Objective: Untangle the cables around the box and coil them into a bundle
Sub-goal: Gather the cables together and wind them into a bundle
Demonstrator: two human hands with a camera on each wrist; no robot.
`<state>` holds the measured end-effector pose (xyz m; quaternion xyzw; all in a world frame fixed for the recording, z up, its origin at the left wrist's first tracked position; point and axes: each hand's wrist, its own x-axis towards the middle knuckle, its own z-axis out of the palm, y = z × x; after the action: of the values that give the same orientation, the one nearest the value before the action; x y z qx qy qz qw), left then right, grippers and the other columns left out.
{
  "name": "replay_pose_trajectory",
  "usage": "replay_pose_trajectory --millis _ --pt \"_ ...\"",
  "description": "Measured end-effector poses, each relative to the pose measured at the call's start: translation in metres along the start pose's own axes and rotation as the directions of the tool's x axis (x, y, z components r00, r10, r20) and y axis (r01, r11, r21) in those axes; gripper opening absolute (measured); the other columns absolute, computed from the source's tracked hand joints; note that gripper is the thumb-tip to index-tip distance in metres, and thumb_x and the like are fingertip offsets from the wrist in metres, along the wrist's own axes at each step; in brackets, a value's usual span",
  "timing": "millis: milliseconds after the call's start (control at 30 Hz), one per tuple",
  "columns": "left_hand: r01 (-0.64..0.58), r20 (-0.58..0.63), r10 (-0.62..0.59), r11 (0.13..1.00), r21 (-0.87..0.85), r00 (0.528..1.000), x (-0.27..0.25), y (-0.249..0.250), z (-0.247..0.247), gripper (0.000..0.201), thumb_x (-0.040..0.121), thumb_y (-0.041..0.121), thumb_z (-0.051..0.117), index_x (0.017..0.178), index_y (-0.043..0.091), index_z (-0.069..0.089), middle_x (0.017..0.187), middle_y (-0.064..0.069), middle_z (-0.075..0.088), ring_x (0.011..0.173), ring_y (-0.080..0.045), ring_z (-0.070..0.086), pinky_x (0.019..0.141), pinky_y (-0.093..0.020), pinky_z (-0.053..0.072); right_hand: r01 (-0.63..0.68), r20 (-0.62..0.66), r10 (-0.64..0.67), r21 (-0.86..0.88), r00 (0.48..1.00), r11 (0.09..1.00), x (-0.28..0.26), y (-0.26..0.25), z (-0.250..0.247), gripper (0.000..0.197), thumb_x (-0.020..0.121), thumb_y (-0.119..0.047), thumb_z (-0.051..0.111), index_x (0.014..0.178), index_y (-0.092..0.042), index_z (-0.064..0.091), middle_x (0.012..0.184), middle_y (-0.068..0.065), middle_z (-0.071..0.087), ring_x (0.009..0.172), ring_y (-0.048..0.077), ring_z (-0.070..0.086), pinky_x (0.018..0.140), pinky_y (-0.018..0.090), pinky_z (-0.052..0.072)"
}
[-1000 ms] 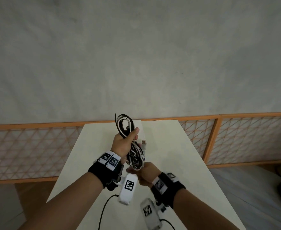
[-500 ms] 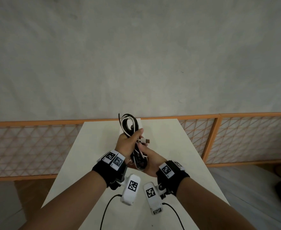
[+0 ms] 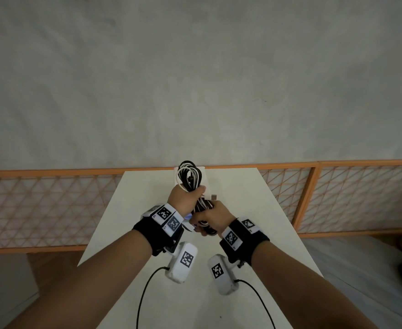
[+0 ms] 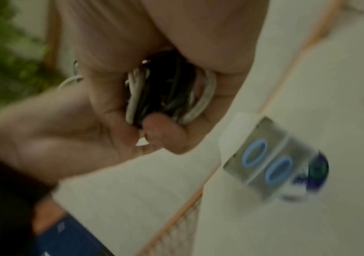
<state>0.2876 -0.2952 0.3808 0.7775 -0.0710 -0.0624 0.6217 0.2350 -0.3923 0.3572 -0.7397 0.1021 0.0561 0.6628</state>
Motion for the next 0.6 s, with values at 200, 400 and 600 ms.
replay_pose_trajectory --millis 200,400,600 --pt "0.06 -0.025 -0.058 0.996 0.068 0.998 0.003 0.003 0.002 0.018 0.081 0.021 0.062 0.072 0.006 0.062 0.079 -0.013 0.066 0.079 -0.029 0.063 0.076 -0.036 0.051 0.078 -0.139 -0.084 -0.048 0.987 0.996 0.007 0.012 0.011 0.04 0.062 -0.012 0.075 0.096 -0.004 0.055 0.067 0.016 0.059 0.046 0.024 0.052 0.042 0.026 0.044" --pt "0.003 0.117 -0.013 0.996 0.086 0.993 0.009 0.001 -0.012 0.017 0.08 0.03 0.067 0.075 0.014 0.066 0.08 -0.007 0.069 0.082 -0.025 0.065 0.082 -0.035 0.051 -0.226 0.449 0.022 0.408 0.893 0.885 -0.005 0.001 -0.019 0.071 0.069 -0.067 0.064 0.114 -0.013 0.061 0.1 0.01 0.065 0.091 0.03 0.062 0.076 0.038 0.054" --pt "0.007 0.162 -0.013 0.999 0.035 0.987 -0.001 0.001 -0.009 0.013 0.08 0.025 0.066 0.076 0.013 0.07 0.079 -0.003 0.072 0.082 -0.019 0.067 0.08 -0.033 0.053 -0.328 0.457 0.115 0.421 0.882 0.846 -0.005 0.004 -0.022 0.065 0.08 -0.07 0.048 0.111 -0.014 0.06 0.105 0.011 0.058 0.089 0.032 0.061 0.075 0.038 0.052"
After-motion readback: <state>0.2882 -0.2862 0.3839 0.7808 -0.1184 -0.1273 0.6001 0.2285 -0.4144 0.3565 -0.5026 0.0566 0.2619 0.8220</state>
